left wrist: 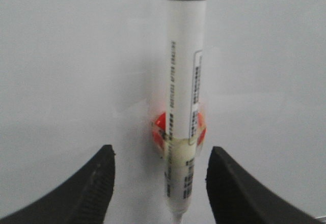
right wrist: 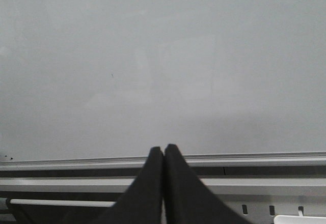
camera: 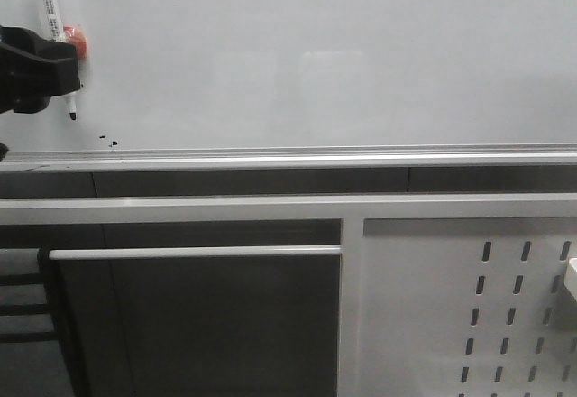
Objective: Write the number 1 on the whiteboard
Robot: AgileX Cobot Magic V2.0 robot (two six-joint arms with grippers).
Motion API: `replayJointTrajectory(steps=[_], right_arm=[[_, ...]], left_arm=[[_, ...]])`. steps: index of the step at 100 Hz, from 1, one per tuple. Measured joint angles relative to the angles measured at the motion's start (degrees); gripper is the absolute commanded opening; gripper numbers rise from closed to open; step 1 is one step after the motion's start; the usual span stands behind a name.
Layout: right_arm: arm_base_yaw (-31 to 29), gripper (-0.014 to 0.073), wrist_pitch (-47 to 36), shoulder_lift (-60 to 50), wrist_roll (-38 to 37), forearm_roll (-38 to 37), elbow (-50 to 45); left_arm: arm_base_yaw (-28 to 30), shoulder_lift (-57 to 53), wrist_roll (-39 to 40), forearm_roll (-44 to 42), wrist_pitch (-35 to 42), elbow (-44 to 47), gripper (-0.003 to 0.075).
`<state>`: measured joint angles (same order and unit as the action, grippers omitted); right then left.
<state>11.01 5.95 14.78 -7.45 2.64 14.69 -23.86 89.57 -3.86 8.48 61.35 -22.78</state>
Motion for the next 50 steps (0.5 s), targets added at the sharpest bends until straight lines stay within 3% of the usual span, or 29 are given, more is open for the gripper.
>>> replayJointTrajectory(steps=[50], right_arm=[[0.0,-0.0055,-0.7,0.0,0.0,0.0,0.0]], left_arm=[[0.0,4.5,4.6,-1.8,2.2,-0.5,0.0365]])
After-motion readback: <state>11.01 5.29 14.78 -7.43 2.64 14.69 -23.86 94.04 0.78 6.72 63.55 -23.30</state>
